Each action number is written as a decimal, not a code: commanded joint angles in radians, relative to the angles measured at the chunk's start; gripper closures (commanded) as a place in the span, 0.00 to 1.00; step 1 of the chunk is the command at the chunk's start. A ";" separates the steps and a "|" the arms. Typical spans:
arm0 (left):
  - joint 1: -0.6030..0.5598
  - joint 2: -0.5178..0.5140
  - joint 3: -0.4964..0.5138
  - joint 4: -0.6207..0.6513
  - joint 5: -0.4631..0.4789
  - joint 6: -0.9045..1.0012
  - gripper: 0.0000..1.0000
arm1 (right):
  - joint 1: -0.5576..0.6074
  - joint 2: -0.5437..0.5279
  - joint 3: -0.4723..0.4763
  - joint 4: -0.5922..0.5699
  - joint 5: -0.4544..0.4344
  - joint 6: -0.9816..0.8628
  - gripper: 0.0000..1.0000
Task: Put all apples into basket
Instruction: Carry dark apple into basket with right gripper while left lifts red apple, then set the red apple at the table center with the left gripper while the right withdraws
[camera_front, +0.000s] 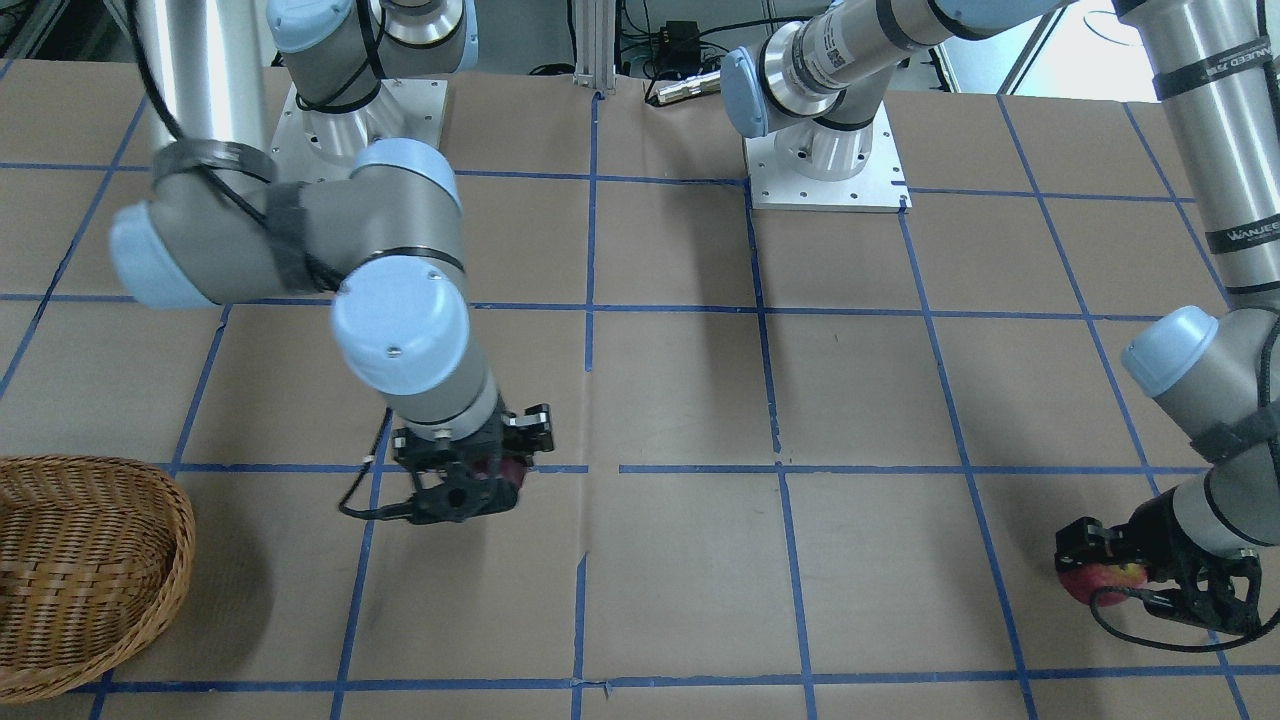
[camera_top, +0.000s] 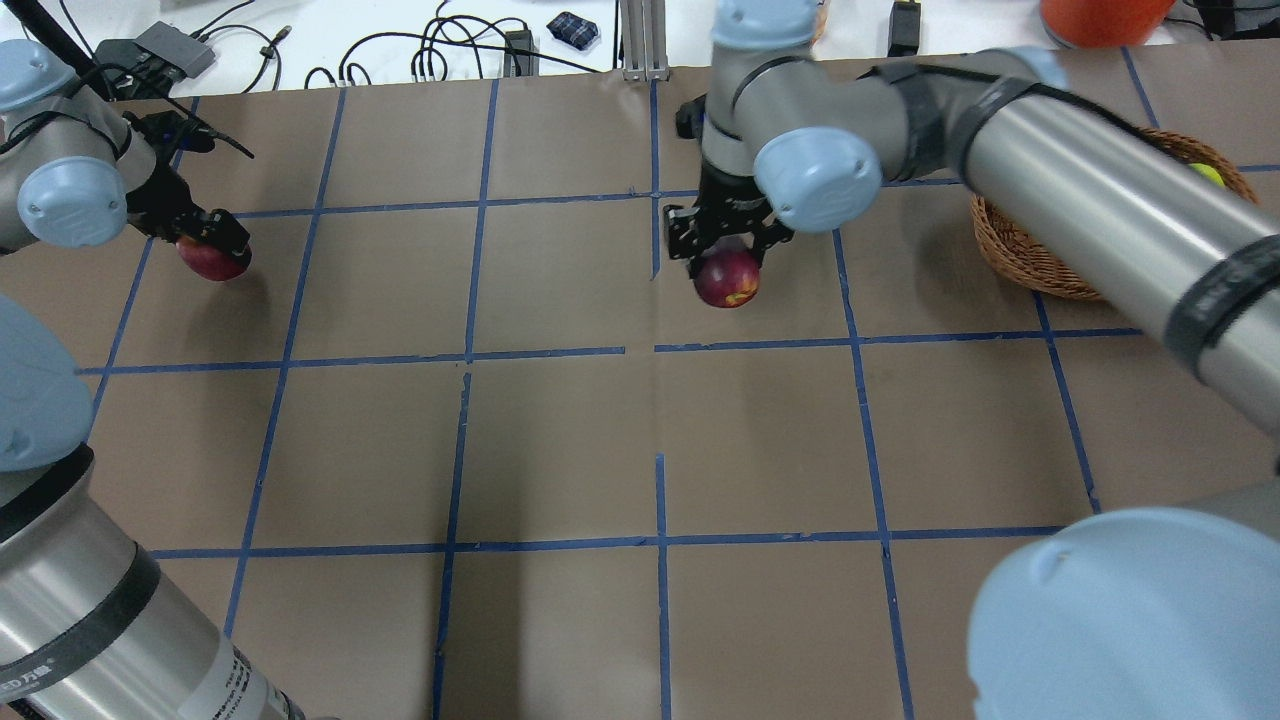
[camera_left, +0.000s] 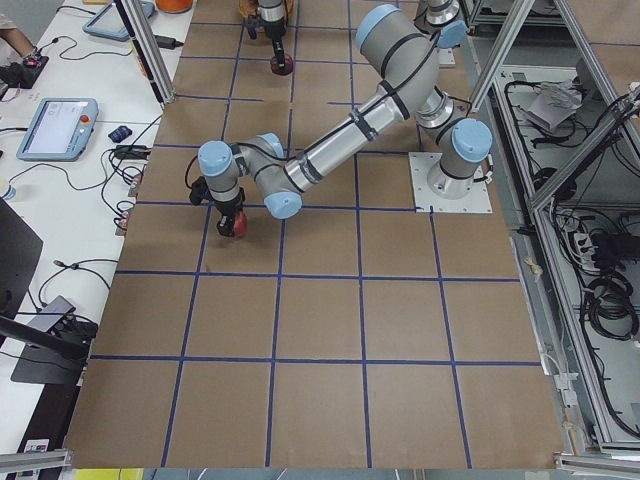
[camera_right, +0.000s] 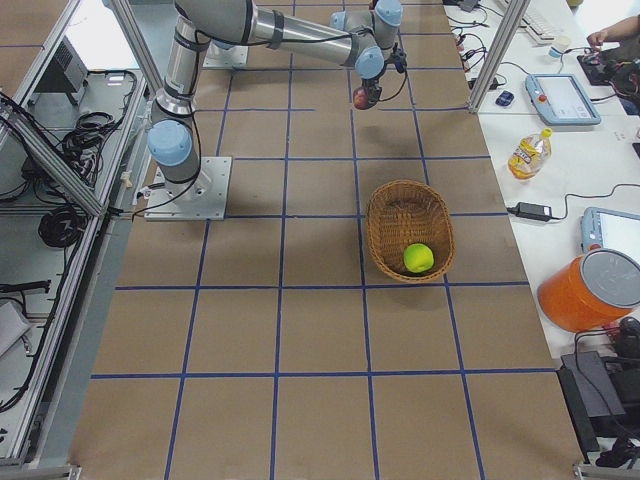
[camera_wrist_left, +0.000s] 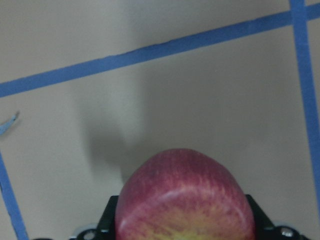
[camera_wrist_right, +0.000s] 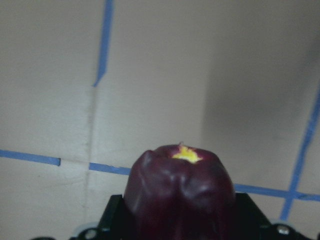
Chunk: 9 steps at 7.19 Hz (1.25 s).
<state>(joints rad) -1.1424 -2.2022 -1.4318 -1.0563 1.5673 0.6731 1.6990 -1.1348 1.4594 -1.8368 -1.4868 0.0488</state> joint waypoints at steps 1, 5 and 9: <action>-0.112 0.076 -0.028 -0.098 -0.015 -0.140 0.77 | -0.277 -0.057 -0.089 0.135 -0.006 -0.074 1.00; -0.458 0.153 -0.116 -0.044 -0.001 -0.724 0.75 | -0.451 0.104 -0.185 0.079 -0.182 -0.394 1.00; -0.784 0.107 -0.232 0.108 -0.006 -1.064 0.75 | -0.512 0.245 -0.180 -0.162 -0.191 -0.513 1.00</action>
<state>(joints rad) -1.8570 -2.0884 -1.6134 -0.9904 1.5624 -0.3294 1.2021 -0.9275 1.2781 -1.9298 -1.6737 -0.4343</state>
